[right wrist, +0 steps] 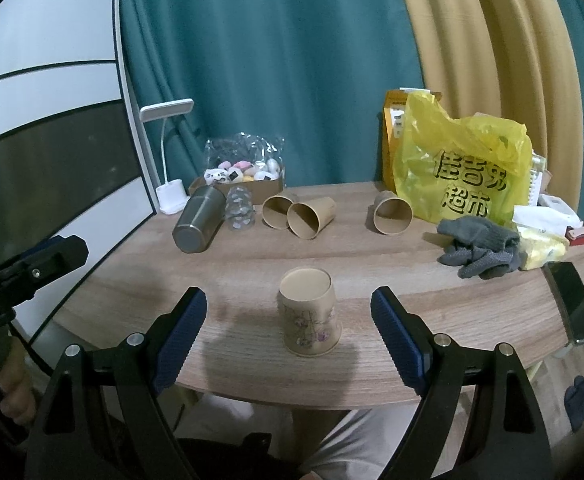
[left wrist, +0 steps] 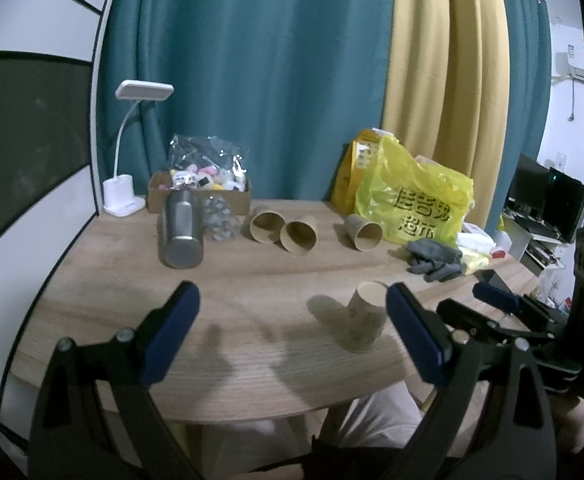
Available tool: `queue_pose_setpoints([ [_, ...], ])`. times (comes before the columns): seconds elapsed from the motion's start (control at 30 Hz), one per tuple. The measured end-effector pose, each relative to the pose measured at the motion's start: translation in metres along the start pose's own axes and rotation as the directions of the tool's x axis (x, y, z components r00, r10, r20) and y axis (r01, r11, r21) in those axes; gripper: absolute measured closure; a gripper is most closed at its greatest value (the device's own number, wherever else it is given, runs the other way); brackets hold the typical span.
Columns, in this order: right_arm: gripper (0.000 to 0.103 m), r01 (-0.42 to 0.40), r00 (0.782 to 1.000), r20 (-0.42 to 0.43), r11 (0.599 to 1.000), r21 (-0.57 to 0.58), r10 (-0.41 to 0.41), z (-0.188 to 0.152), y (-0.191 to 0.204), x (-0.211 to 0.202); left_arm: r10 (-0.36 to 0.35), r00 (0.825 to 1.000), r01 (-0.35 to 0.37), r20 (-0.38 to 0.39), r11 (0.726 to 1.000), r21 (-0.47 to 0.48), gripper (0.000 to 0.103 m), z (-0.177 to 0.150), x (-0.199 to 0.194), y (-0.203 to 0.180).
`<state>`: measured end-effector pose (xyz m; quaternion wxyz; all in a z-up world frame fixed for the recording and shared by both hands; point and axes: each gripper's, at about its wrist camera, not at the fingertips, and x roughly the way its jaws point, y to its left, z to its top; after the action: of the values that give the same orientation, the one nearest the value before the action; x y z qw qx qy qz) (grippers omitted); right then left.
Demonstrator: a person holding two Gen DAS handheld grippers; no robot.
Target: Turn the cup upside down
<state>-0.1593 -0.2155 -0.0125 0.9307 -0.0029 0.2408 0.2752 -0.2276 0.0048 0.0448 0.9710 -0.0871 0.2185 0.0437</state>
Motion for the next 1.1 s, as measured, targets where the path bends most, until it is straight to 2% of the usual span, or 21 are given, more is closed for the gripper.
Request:
queue_pose_setpoints([
  [1.1,0.016,-0.004,1.000,-0.003,1.000,-0.002,0.004,-0.0010,0.0033,0.0014,0.003,1.000,-0.003,-0.001,1.000,0.002,0.008,-0.0006,0.0017,-0.0028],
])
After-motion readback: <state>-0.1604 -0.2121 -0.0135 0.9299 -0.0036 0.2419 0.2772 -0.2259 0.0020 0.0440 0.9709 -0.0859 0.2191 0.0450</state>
